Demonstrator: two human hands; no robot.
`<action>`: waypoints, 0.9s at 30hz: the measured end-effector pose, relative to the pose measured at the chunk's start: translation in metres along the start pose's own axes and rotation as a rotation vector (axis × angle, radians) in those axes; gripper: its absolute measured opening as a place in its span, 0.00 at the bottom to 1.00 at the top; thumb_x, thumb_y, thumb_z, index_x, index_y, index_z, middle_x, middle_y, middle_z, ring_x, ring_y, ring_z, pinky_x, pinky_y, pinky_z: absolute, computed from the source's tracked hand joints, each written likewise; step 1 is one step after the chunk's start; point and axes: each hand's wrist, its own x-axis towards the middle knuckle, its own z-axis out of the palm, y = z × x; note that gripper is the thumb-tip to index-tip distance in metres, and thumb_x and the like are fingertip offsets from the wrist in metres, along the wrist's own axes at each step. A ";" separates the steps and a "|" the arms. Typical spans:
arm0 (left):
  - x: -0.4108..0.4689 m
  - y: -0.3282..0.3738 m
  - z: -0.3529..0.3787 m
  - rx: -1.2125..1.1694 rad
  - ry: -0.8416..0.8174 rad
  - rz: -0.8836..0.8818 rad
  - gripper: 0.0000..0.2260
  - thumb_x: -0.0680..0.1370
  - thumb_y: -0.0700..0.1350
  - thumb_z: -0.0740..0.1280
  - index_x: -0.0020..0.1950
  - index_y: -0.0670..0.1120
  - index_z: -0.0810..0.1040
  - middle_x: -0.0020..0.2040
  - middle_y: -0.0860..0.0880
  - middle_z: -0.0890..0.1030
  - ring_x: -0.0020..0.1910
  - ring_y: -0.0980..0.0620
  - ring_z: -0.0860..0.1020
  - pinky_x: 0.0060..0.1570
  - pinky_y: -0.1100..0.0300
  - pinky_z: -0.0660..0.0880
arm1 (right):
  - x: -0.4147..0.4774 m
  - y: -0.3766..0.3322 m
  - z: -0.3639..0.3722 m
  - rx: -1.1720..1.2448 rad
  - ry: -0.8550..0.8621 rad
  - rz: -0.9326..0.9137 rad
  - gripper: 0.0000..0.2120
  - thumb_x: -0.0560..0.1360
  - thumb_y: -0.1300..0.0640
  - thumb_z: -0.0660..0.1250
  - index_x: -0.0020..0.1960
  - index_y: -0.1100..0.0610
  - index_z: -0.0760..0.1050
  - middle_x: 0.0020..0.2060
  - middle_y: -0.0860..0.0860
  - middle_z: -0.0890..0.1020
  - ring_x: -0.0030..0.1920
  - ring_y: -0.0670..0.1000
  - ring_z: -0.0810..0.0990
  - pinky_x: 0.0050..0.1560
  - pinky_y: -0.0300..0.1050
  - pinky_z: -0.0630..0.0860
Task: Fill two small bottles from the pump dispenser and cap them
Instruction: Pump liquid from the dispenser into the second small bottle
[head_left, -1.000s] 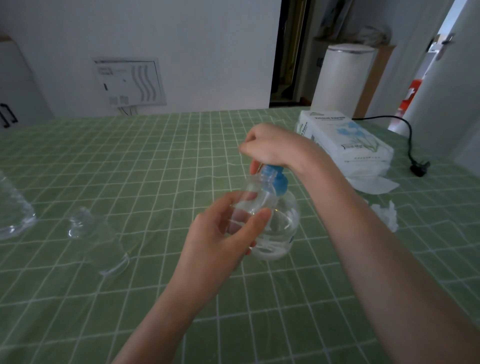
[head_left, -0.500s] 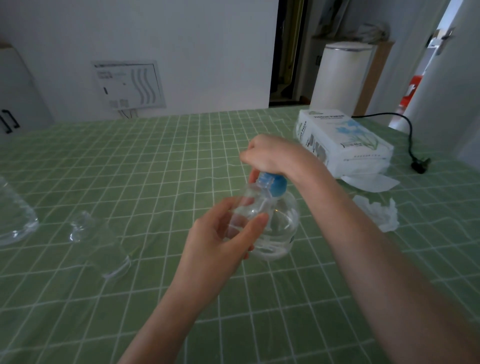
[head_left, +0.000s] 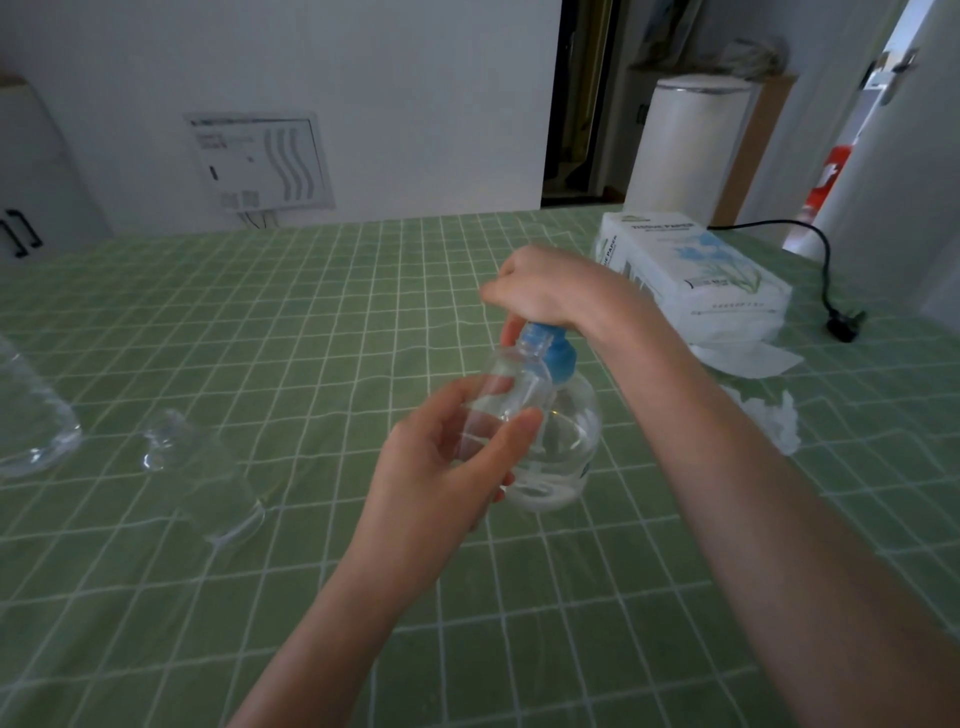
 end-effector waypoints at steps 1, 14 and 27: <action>0.000 0.000 0.000 0.006 -0.004 0.002 0.13 0.67 0.54 0.68 0.50 0.53 0.79 0.34 0.53 0.83 0.29 0.58 0.78 0.30 0.65 0.76 | 0.001 0.001 0.002 -0.002 -0.003 0.006 0.17 0.79 0.55 0.56 0.63 0.63 0.73 0.50 0.57 0.83 0.51 0.56 0.80 0.43 0.47 0.70; -0.001 0.004 0.001 -0.009 0.002 -0.011 0.14 0.65 0.56 0.68 0.50 0.55 0.78 0.35 0.53 0.84 0.29 0.59 0.79 0.30 0.65 0.76 | -0.001 -0.001 -0.004 0.003 0.030 -0.023 0.14 0.79 0.57 0.58 0.60 0.62 0.74 0.46 0.55 0.84 0.45 0.52 0.81 0.38 0.42 0.71; -0.002 0.000 0.000 0.017 0.008 -0.027 0.15 0.63 0.58 0.69 0.48 0.56 0.80 0.35 0.53 0.84 0.29 0.58 0.79 0.30 0.66 0.76 | 0.002 0.002 0.005 -0.064 -0.022 0.002 0.10 0.79 0.56 0.57 0.49 0.60 0.74 0.44 0.55 0.80 0.33 0.50 0.73 0.30 0.40 0.65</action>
